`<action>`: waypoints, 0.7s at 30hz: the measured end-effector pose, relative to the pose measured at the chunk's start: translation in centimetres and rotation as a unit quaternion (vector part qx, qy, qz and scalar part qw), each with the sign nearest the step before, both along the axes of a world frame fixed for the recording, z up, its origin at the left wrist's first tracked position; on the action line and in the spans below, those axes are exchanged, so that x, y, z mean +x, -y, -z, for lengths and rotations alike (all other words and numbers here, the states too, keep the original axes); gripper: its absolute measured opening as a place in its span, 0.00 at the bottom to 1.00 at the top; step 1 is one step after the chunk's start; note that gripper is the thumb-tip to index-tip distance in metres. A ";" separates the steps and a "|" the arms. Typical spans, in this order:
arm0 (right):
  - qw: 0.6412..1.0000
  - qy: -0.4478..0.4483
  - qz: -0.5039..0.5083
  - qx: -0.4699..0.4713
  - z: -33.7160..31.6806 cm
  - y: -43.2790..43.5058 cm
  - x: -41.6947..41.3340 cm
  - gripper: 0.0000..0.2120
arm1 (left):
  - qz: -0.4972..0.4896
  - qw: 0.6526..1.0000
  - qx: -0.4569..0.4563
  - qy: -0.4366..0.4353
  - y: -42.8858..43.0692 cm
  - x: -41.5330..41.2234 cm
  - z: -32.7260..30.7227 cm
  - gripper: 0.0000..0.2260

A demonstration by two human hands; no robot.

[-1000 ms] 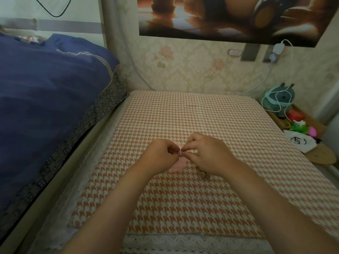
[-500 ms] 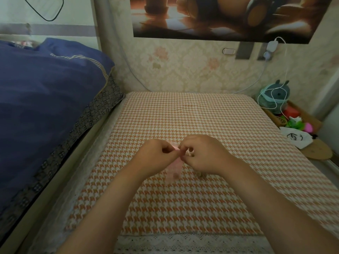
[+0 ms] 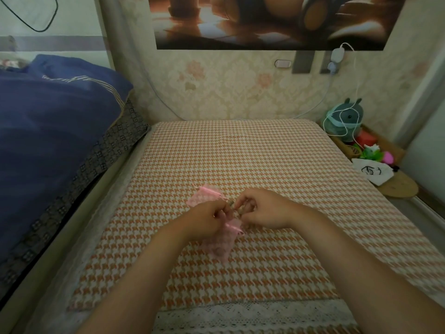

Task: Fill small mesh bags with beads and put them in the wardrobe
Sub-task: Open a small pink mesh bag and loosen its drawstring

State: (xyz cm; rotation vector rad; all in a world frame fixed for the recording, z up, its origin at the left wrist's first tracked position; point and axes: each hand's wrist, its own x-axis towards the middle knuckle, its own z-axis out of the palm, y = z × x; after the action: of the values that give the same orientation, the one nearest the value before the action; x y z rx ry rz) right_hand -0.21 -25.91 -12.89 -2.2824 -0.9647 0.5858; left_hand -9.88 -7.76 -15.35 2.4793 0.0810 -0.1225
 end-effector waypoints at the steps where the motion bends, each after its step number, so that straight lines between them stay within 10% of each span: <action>1: 0.999 0.034 0.009 -0.007 0.1 0.3 0.4 0.10 | 0.000 1.000 0.010 -0.002 0.1 0.2 0.2 0.12; 13: 0.958 0.244 -0.052 -0.142 1.8 -0.3 0.7 0.05 | -0.015 0.993 0.042 0.111 2.2 2.1 0.3 0.09; 21: 0.990 0.102 0.055 0.082 1.2 1.2 1.8 0.05 | -0.109 0.978 -0.146 0.099 2.7 2.8 -0.1 0.06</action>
State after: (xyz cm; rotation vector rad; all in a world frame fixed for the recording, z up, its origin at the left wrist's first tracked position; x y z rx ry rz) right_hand 1.56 -27.11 -14.14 -2.2596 -0.9380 0.2188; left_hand -7.04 -10.45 -15.24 2.1601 0.2328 0.1943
